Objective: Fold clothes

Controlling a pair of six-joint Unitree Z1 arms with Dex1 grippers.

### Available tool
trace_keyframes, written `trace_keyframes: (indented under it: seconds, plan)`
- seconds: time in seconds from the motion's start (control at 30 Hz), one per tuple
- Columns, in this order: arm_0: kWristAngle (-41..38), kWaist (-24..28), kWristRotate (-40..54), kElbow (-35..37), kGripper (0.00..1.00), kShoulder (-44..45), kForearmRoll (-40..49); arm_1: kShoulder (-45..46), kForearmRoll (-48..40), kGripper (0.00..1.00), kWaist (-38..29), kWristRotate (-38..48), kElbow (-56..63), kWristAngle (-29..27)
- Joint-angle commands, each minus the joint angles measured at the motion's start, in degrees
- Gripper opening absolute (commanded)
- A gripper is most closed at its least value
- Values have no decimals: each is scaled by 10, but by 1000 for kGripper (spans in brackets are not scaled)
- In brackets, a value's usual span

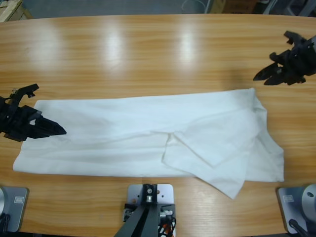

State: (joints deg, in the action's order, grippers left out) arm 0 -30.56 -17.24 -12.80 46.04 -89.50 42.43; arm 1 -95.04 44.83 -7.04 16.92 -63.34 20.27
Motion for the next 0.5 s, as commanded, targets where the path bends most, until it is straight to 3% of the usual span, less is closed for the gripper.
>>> trace_keyframes:
  seconds: [0.03,0.13,0.27,0.37,0.5]
  plan:
    - [-3,-15,-10,-21,835,-9,-13,159,39,860,-64,126,67,-1]
    - [-3,-15,-12,-21,835,-9,-16,227,-20,862,-146,260,153,1]
    - [-3,-15,-12,-21,835,0,-15,230,-155,859,-238,406,271,-11]
    - [-3,-15,-13,-22,835,5,-14,223,-255,745,-242,449,337,-21]
    - [-4,-16,-16,-26,835,13,-13,174,-351,732,-242,493,393,-20]
